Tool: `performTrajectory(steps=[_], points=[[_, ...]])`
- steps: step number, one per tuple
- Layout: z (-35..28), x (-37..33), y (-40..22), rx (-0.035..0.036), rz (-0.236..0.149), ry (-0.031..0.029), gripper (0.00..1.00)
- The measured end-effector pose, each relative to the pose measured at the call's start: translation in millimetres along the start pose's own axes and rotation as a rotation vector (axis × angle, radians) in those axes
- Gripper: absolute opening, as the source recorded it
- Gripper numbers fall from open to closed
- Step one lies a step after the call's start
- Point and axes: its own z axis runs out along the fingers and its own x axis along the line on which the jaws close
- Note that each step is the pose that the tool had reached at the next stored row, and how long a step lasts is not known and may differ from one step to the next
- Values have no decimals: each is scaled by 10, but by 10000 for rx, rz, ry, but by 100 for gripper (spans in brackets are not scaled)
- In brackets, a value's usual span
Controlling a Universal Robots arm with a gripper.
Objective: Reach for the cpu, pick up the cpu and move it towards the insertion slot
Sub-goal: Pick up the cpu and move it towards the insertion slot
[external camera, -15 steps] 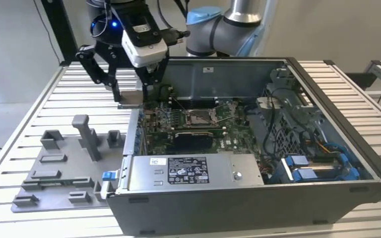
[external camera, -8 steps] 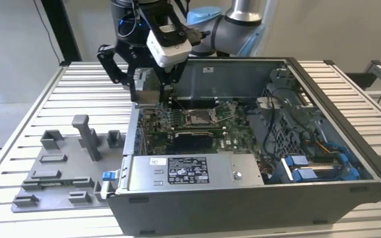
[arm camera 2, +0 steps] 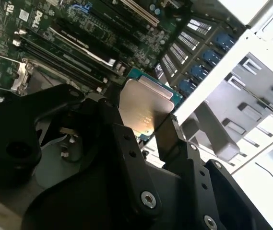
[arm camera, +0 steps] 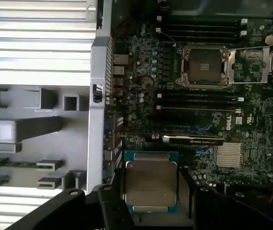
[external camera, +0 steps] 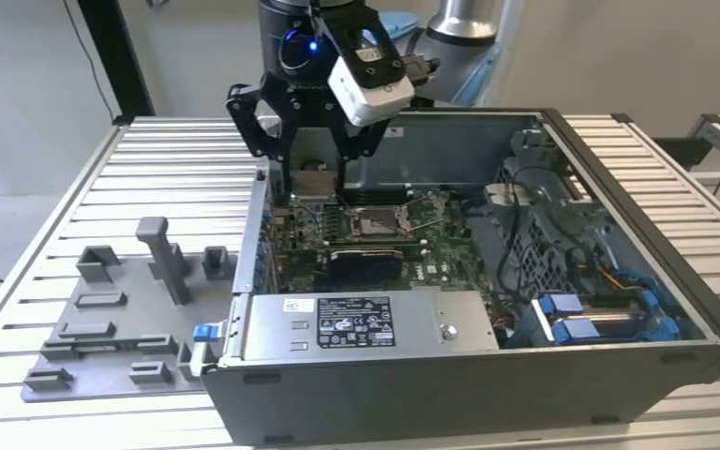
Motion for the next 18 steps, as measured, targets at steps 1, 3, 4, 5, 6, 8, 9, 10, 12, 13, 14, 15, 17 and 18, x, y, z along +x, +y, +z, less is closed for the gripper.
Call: performTrajectory(steps=[1,3,4,5,6,8,9,10,12,13,14,15,17,18], points=[[-1,-39,0,0,2,2,0],[-3,-124,-2,-1,1,5,0],[-4,-171,-2,-1,1,7,0],[-5,-209,-3,0,1,7,0],[-6,-246,-3,0,2,7,0],[-7,-310,-4,1,0,7,0],[-7,-343,-4,1,1,7,0],[-8,-374,-5,1,2,7,0],[-9,-430,-6,0,1,6,0],[-10,-457,-6,1,1,6,0],[-10,-478,-7,2,1,7,0],[-11,-500,-7,1,1,7,0],[-11,-541,-7,1,1,7,0],[-12,-559,-8,3,2,7,0]])
